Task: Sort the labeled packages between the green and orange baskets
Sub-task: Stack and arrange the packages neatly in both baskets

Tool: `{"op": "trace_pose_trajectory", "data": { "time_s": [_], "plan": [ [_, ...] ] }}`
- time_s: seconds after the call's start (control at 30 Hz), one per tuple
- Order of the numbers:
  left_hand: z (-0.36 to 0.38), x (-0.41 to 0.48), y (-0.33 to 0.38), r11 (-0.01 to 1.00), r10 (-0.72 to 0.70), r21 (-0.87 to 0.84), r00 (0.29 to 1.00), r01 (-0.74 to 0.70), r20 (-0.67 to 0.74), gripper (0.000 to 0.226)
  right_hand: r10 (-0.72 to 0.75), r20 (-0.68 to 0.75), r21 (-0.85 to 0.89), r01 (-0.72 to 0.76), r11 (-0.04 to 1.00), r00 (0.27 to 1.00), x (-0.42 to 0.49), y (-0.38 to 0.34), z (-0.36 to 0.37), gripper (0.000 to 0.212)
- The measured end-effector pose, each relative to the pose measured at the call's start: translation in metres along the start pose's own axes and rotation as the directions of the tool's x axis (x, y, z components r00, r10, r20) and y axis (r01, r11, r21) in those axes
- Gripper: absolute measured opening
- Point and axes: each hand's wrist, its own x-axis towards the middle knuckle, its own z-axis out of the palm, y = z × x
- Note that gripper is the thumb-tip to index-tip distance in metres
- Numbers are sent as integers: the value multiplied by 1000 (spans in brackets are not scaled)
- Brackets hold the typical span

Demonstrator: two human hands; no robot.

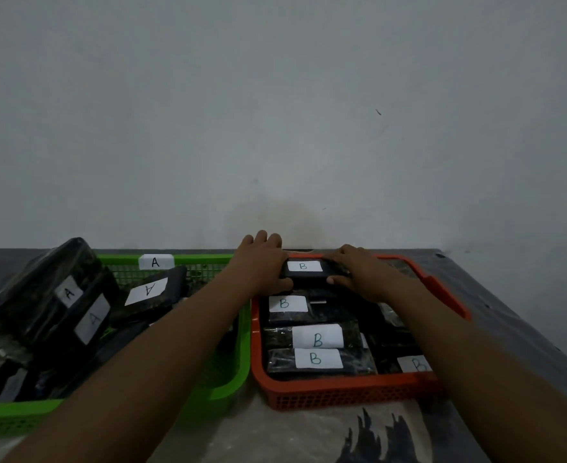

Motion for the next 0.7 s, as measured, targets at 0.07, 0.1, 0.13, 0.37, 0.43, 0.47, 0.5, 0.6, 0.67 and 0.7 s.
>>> {"op": "trace_pose_trajectory", "data": {
  "time_s": [0.07, 0.1, 0.13, 0.37, 0.43, 0.47, 0.5, 0.6, 0.67, 0.7],
  "plan": [
    [-1, 0, 1, 1000, -7, -1, 1000, 7, -11, 56, 12, 2, 19, -12, 1000, 1000, -1, 0, 0, 58],
    [-2, 0, 2, 1000, -16, -14, 1000, 16, -1, 55, 15, 5, 26, -15, 1000, 1000, -1, 0, 0, 58],
    [-2, -1, 3, 999, -24, -27, 1000, 25, 11, 54, 20, 7, 35, -20, 999, 1000, -2, -1, 0, 57],
    [2, -4, 9, 990, -84, -117, 996, 84, 8, 49, 74, -42, 58, -72, 996, 996, -6, -13, 4, 50],
    [3, -5, 7, 981, -95, -171, 995, 96, 13, 48, 96, -66, 47, -93, 995, 993, -8, -18, 8, 51],
    [4, -7, 6, 976, -98, -195, 995, 98, 11, 49, 110, -75, 38, -108, 993, 991, -10, -22, 10, 52],
    [4, -11, 4, 971, -98, -217, 995, 96, 3, 51, 121, -86, 33, -119, 992, 989, -12, -25, 11, 53],
    [-1, -28, -6, 946, -99, -314, 993, 76, -59, 55, 114, -167, 46, -108, 993, 979, -15, -41, 15, 52],
    [-5, -49, -18, 916, -122, -397, 984, 62, -129, 52, 70, -261, 76, -52, 996, 963, -16, -57, 16, 48],
    [-7, -63, -25, 896, -142, -442, 975, 54, -168, 49, 37, -305, 99, -7, 995, 952, -16, -68, 16, 46]
  ]
}}
